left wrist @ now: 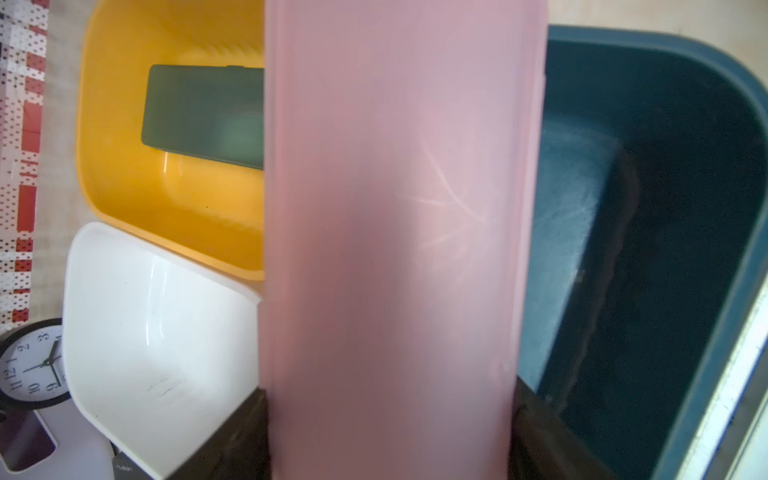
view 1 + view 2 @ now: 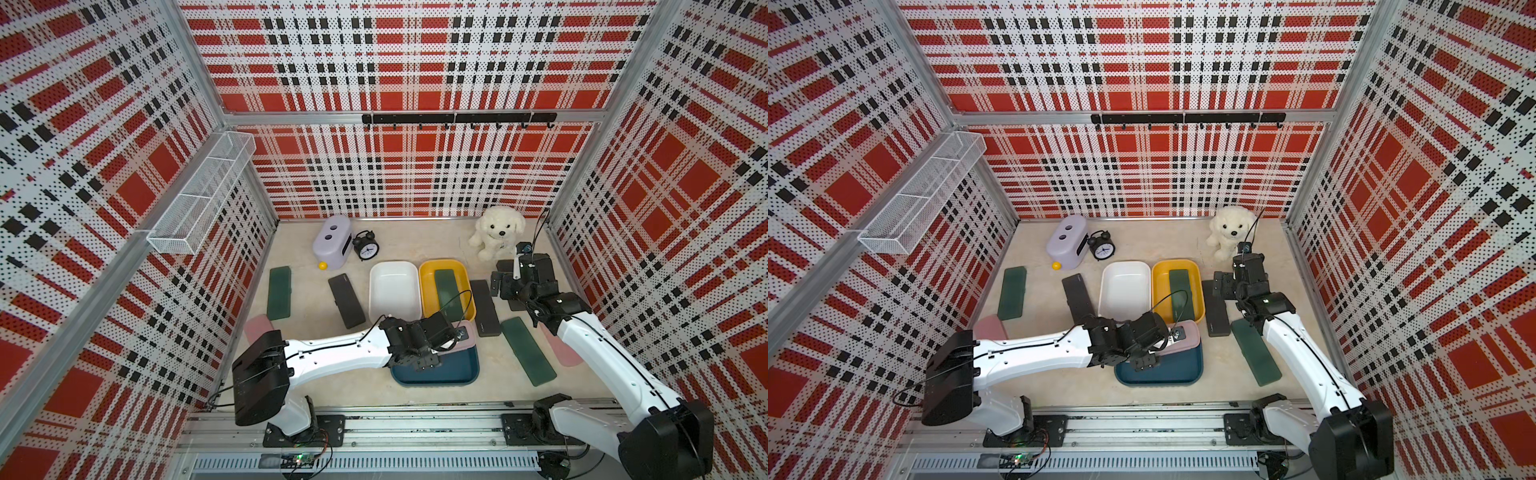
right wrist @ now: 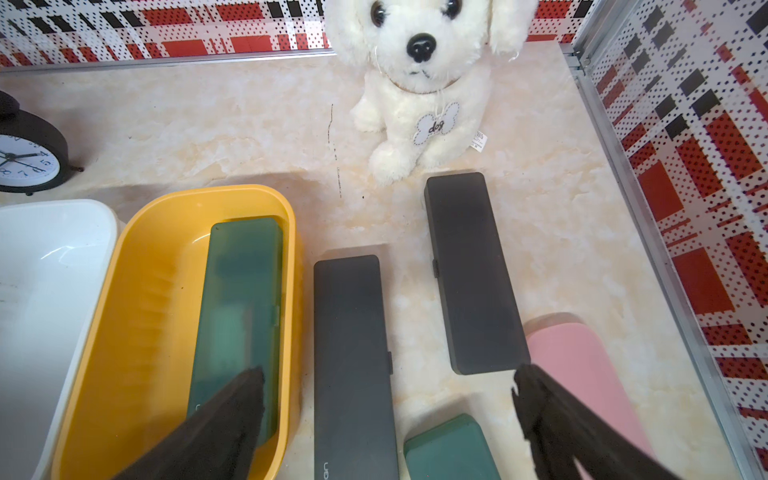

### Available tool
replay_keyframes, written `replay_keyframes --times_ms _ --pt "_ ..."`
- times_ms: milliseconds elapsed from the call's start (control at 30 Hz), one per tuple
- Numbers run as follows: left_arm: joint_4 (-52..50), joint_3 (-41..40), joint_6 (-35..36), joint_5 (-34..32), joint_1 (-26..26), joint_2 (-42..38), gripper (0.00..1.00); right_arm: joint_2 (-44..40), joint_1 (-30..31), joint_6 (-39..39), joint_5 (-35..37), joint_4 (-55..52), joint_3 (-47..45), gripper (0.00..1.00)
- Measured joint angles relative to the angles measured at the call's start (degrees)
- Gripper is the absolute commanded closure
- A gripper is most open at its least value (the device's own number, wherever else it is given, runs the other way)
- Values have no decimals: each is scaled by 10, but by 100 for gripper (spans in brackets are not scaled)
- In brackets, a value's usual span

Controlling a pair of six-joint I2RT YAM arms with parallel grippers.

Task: Place the pencil cases by color into the storage box
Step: Place the pencil case at the storage box.

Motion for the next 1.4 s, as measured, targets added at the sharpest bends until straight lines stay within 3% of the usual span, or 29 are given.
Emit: replay_keyframes --times_ms 567,1400 --pt "5 -28 90 3 -2 -4 44 -4 -15 -9 -15 4 -13 0" --pt "42 -28 94 46 1 79 41 -4 -22 -13 -25 9 -20 0"
